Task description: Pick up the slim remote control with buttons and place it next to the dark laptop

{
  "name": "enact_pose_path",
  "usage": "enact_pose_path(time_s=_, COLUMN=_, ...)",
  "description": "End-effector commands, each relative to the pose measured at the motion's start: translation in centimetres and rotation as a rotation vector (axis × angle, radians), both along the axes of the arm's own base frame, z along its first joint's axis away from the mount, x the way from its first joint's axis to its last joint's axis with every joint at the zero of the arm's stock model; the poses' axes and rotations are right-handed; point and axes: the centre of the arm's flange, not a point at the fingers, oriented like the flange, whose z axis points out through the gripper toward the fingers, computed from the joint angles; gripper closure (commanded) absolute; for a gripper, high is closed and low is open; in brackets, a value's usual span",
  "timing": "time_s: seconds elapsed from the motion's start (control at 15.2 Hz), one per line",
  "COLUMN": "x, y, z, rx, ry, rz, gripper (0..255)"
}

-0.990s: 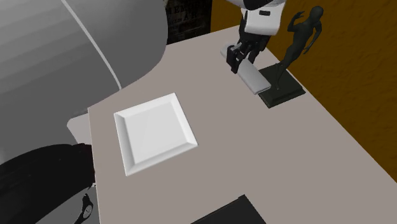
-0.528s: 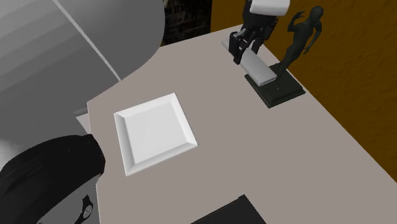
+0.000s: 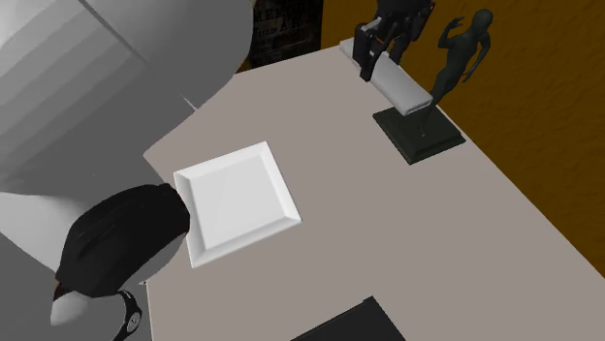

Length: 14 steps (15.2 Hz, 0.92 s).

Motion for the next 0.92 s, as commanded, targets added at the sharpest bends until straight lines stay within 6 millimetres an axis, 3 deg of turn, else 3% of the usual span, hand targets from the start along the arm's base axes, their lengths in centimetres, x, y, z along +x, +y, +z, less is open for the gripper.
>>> enact_pose_path(time_s=0.0, x=-0.1, y=-1.5, z=0.6, rx=0.000, ry=0.001, rz=0.000, gripper=255)
enact_pose_path(time_s=0.86, x=-0.5, y=-18.6, z=0.7, rx=0.000, ry=0.000, rz=0.000, gripper=255)
